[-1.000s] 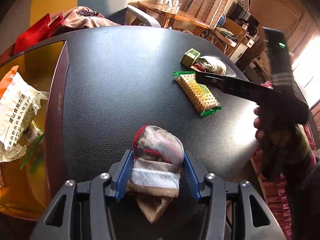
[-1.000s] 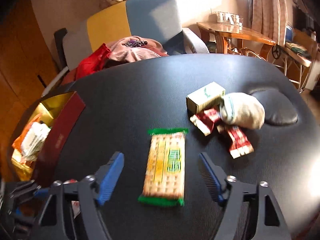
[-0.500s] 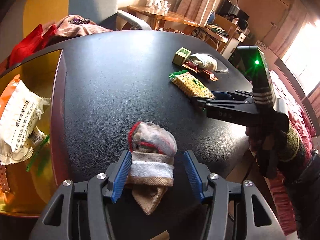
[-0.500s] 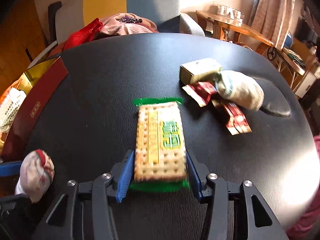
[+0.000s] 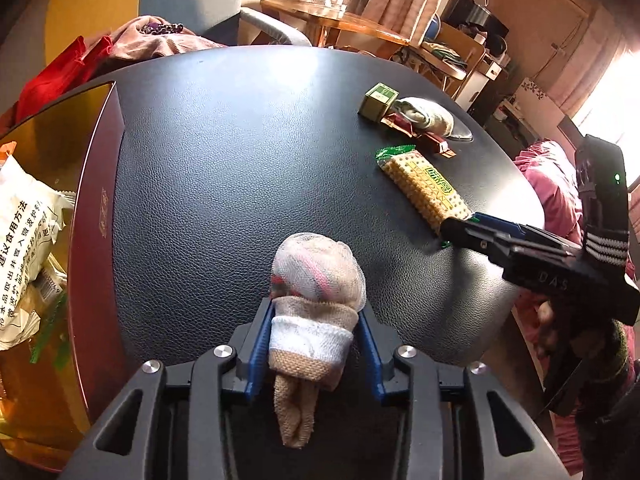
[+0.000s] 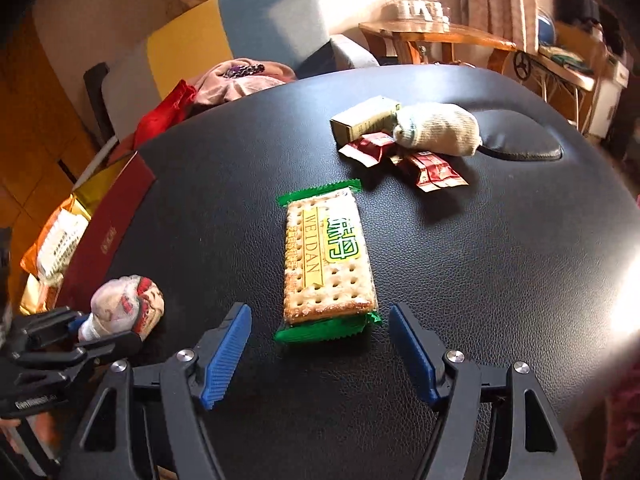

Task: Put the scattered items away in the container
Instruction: 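Put the sock in the box with the left tool while right tool holds crackers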

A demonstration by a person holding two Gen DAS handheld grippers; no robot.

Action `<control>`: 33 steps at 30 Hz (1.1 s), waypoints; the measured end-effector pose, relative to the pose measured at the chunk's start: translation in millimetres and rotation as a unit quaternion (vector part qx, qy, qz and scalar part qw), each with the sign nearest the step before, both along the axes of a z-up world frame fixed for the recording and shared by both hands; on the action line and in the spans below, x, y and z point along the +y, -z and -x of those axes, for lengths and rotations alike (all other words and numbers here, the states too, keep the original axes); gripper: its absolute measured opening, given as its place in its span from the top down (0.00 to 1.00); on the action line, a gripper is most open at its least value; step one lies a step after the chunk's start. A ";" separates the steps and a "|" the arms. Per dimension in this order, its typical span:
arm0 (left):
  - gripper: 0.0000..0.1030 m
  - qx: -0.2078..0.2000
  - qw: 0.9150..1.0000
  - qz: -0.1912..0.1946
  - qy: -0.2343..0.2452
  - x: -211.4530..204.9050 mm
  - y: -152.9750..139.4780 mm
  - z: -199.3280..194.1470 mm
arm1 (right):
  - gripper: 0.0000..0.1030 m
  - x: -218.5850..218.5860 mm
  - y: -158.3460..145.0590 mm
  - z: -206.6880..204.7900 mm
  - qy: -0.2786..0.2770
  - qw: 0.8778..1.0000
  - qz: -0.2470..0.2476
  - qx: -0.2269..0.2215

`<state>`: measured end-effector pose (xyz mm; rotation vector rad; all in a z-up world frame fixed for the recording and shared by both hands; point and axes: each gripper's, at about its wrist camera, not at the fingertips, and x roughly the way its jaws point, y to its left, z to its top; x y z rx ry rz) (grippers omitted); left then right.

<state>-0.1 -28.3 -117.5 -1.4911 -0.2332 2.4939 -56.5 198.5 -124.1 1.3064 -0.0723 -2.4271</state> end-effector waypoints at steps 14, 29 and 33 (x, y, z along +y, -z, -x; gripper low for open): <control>0.54 0.014 1.000 0.019 0.000 3.7 -1.9 7.0 | 0.35 -42.2 -0.5 42.4 -0.016 0.996 -0.087 0.008; 0.70 0.020 1.000 0.010 -0.001 1.7 -0.3 -1.4 | 0.53 -50.5 4.9 8.6 -0.010 0.995 -0.101 0.011; 0.71 0.020 0.999 -0.027 -0.003 -6.0 -3.9 -5.7 | 0.53 -48.0 8.0 -1.9 0.000 0.996 -0.089 0.013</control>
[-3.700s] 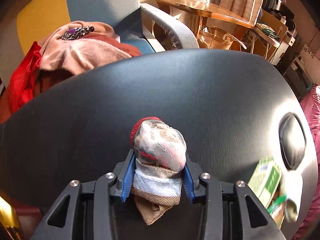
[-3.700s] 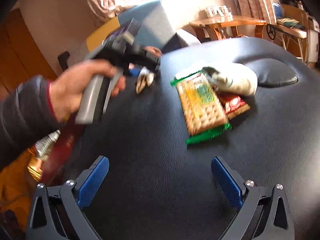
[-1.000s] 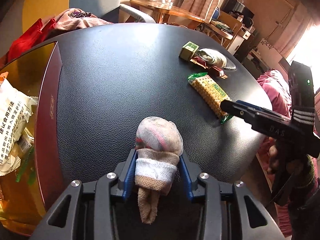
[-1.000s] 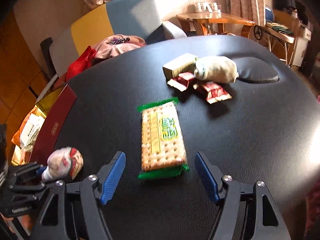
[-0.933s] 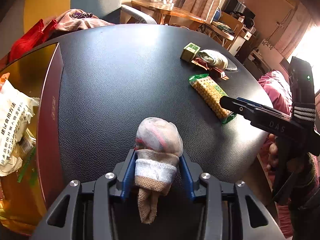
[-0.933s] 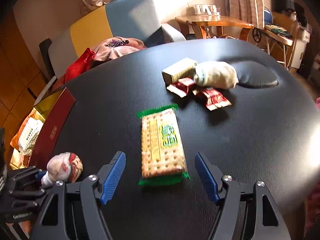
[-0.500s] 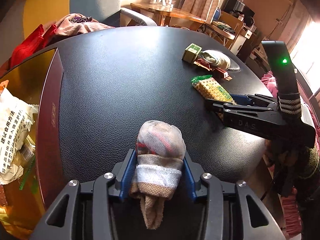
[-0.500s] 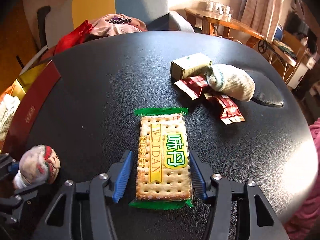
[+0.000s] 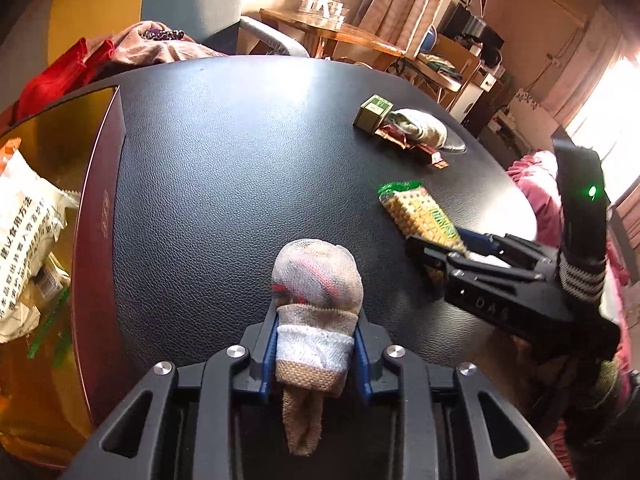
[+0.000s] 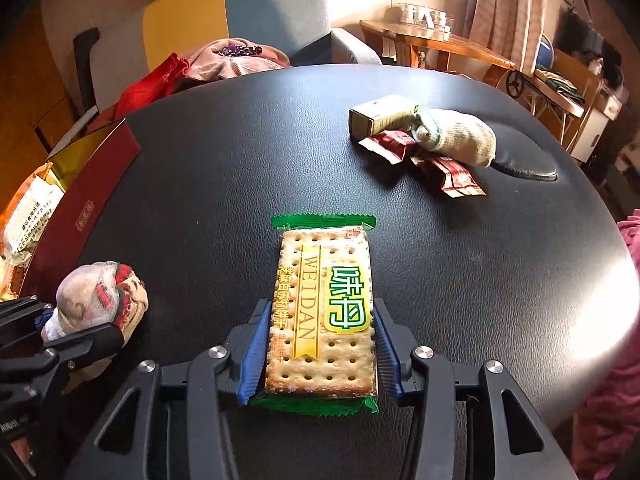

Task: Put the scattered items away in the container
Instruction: 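Put the sock in the box with the left tool while right tool holds crackers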

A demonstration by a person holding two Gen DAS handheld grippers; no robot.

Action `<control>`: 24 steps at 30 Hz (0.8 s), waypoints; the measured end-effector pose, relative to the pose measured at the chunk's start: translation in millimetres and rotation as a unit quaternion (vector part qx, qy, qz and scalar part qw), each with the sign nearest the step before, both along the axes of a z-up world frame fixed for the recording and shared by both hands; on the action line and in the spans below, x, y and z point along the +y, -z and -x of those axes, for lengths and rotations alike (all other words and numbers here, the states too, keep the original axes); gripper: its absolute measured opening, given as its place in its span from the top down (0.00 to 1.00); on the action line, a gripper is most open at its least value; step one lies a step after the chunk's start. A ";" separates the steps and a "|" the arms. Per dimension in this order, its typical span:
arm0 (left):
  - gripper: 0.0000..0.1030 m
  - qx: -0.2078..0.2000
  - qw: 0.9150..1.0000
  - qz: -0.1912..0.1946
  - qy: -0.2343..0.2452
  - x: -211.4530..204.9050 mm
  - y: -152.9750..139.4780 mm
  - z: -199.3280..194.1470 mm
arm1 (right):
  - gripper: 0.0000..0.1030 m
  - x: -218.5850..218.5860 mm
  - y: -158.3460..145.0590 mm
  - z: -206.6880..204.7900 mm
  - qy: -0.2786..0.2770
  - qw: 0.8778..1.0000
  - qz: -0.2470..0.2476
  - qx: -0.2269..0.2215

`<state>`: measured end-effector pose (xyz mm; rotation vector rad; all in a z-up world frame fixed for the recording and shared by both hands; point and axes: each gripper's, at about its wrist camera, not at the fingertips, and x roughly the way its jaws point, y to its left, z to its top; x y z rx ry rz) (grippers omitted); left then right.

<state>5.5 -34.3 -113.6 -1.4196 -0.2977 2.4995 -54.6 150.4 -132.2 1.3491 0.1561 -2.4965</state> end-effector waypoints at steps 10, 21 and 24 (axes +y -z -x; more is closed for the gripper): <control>0.72 0.029 0.999 -0.025 0.001 -6.0 -23.5 -12.1 | 0.53 -3.3 3.8 -8.6 0.003 1.000 -0.005 0.005; 0.72 0.083 0.995 -0.035 -0.043 -40.2 -68.6 -33.5 | 0.52 3.1 5.7 -7.3 -0.007 1.000 -0.011 0.008; 0.72 0.092 0.993 -0.029 -0.068 -56.7 -76.9 -38.2 | 0.52 2.7 6.3 -7.3 -0.007 1.000 -0.012 0.008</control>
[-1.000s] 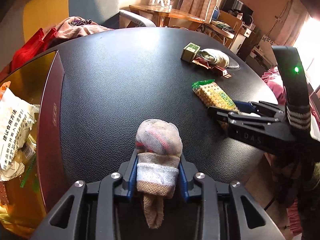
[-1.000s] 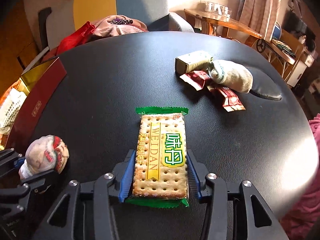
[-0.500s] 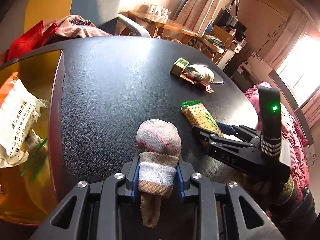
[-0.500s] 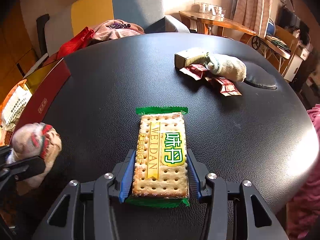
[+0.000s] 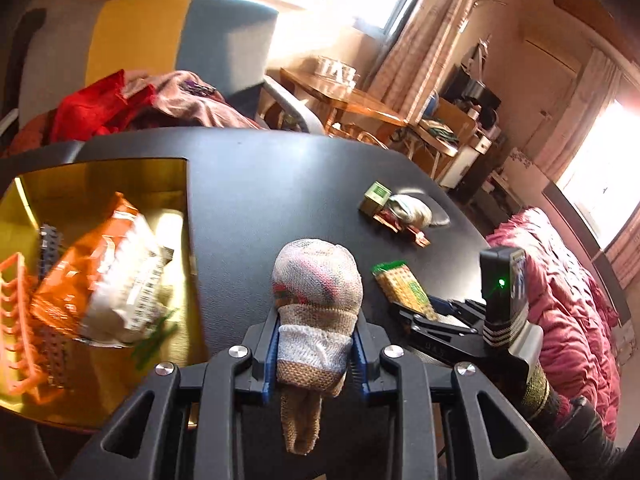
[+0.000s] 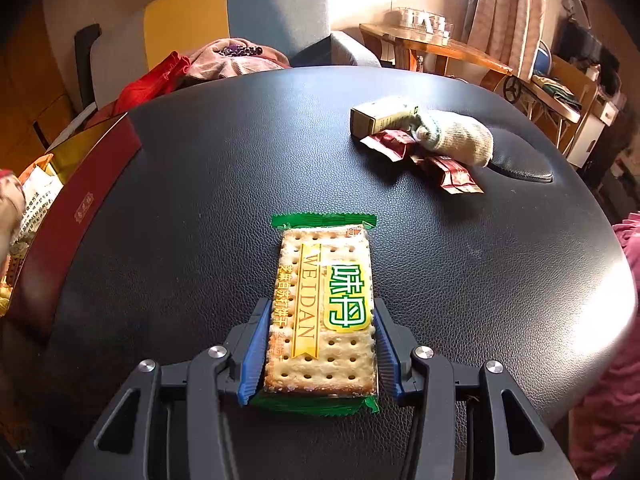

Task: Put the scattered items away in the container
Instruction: 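Put the sock in the box with the left tool while right tool holds crackers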

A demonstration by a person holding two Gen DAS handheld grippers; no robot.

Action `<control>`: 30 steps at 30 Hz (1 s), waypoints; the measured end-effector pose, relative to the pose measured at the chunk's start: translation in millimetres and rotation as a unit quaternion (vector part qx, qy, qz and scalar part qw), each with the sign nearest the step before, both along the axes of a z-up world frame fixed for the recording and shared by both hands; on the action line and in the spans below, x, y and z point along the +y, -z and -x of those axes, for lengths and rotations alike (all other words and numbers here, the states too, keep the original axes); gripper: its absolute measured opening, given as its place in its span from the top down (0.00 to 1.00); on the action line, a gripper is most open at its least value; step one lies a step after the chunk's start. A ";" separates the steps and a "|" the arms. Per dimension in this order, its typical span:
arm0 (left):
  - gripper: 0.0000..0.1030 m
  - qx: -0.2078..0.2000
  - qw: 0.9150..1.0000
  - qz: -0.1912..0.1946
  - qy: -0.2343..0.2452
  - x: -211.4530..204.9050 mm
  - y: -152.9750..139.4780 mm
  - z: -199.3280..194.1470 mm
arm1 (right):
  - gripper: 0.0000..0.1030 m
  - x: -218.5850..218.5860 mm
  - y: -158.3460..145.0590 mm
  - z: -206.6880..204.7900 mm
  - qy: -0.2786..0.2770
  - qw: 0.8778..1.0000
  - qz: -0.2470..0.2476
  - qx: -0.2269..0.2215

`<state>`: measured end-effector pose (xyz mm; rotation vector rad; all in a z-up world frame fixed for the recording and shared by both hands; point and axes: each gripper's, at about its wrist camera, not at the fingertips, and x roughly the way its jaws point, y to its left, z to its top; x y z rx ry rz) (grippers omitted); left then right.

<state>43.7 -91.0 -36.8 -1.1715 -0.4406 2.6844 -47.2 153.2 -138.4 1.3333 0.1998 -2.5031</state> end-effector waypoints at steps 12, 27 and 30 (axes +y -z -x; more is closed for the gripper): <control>0.72 0.035 0.991 0.032 -0.127 -100.6 -29.0 -15.4 | 0.52 -0.6 0.5 1.8 -0.001 1.000 -0.006 0.000; 0.68 -0.054 0.975 0.102 -0.189 -163.8 43.8 20.8 | 0.52 -0.3 -2.2 7.8 0.000 1.000 -0.015 -0.006; 0.61 -0.055 0.975 0.097 -0.190 -163.1 46.0 19.1 | 0.52 -1.0 -3.0 9.8 0.000 1.000 -0.019 -0.008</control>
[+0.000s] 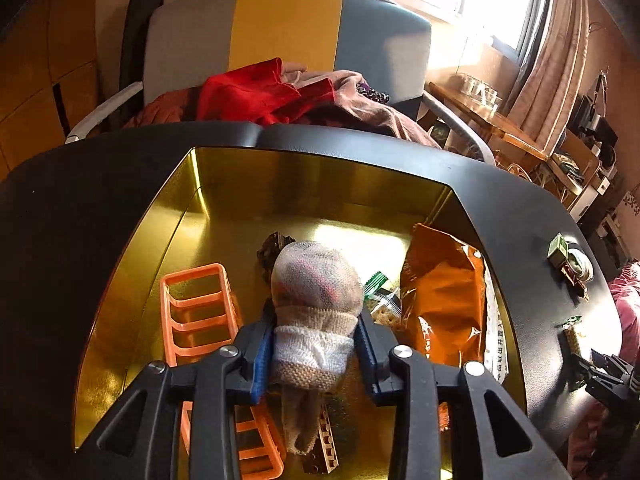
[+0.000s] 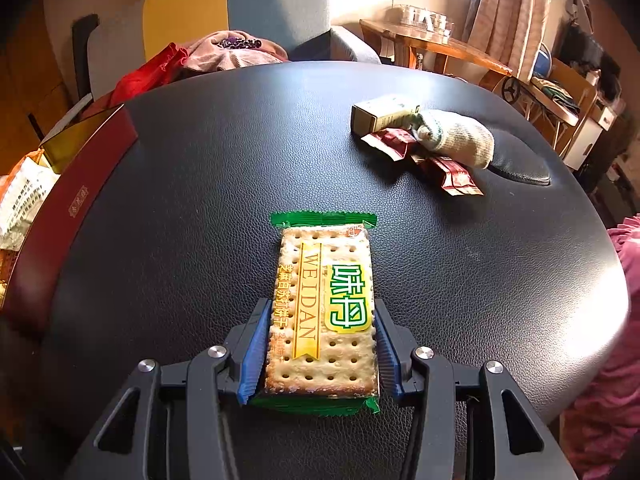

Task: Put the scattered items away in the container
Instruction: 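Put the sock in the box with the left tool while right tool holds crackers, then lower the WEIDAN cracker pack into the gold box and open the right tool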

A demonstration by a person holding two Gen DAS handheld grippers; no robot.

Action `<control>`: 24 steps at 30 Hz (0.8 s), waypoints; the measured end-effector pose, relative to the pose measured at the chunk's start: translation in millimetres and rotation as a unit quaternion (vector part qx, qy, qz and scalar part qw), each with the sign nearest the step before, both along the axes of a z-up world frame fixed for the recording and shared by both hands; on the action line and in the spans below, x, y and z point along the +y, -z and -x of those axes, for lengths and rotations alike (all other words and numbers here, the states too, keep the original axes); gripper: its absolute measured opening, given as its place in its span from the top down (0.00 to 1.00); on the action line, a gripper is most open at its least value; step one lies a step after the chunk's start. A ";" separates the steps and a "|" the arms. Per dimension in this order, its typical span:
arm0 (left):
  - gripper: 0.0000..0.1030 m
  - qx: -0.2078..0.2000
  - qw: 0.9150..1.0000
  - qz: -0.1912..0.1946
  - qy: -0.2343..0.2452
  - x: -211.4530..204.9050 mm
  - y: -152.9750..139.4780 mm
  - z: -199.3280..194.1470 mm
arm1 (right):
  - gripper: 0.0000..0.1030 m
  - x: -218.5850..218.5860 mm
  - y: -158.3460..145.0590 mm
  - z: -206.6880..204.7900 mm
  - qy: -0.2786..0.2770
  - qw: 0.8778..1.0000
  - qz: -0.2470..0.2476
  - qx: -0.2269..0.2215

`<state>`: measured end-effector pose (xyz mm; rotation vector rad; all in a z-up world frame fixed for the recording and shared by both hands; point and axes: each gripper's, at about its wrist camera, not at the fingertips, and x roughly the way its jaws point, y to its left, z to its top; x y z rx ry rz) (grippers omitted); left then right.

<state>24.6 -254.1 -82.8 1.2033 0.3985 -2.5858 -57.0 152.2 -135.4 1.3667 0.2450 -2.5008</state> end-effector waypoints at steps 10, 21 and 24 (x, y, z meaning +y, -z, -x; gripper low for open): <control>0.49 0.035 0.999 -0.019 -0.037 -7.4 -20.4 -29.1 | 0.53 0.4 -3.0 5.4 0.012 1.000 0.003 -0.003; 0.48 0.061 0.996 -0.040 -0.050 -2.7 -35.1 -78.2 | 0.53 -19.7 -12.5 9.1 0.002 0.997 0.074 -0.020; 0.48 0.060 0.996 -0.041 -0.043 4.2 -34.9 -83.0 | 0.53 -34.9 -22.8 4.9 -0.016 0.996 0.085 -0.014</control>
